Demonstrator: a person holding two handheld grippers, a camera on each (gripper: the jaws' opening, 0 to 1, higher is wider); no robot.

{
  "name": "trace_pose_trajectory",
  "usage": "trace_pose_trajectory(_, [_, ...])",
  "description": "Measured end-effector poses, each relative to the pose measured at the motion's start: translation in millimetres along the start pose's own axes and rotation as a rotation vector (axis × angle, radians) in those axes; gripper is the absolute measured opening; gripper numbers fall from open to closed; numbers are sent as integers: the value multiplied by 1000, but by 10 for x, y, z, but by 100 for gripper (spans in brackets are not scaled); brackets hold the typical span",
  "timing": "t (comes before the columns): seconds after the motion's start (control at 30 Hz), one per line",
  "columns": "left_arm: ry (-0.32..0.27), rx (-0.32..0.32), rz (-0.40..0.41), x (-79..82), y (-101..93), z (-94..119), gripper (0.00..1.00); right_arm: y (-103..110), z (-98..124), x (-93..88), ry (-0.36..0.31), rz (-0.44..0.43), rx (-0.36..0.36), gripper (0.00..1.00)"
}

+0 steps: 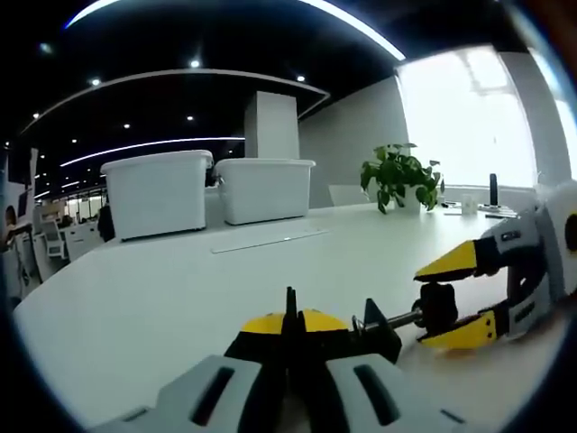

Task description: Clamp the fixed fixture on the desktop, loosen the retaining clip, secure it to the edge of the desk, and tighten the retaining clip.

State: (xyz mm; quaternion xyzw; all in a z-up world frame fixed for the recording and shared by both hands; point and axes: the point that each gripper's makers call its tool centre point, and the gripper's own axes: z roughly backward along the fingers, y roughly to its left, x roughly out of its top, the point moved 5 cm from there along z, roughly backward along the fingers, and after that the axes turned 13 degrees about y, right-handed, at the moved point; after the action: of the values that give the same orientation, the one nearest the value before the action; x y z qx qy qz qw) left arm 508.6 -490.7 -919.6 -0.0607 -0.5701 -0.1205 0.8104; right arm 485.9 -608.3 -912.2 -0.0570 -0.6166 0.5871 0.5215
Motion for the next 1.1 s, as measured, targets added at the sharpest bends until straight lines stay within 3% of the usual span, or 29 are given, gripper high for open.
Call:
trace_pose_trajectory(0.03, [0, 1, 0, 0, -1, 1, 4, -6, -1, 8, 2, -6, 4, 20])
trace_pose_trajectory(0.2, [-1, 1, -2, 1, -3, 6, 4, 10, -2, 7, 37, -273, 119, 30])
trace_pose_trajectory(0.3, [-1, -1, -1, 1, -4, 7, 4, -71, 9, -29, 56, -510, 167, 36])
trace_pose_trajectory(0.37, [-1, -1, -1, 1, -4, 8, 4, -105, 26, -58, 70, -767, 262, 35])
trace_pose_trajectory(0.43, [0, 0, 0, 0, -4, 10, 4, -134, 13, -83, 42, -971, 344, 35])
trace_pose_trajectory(0.53, [0, 0, 0, 0, -4, 9, 4, -194, 2, -156, 18, -1143, 372, 35])
trace_pose_trajectory(0.77, [0, 0, -1, 1, -7, 8, 4, -186, -42, -246, 30, -1322, 424, 37])
trace_pose_trajectory(0.87, [0, -1, 0, 0, -7, 7, 4, -141, -64, -272, 64, -1399, 441, 23])
trace_pose_trajectory(1.1, [0, -3, 2, -2, -8, 4, 4, -62, -83, -257, 105, -1349, 437, 22])
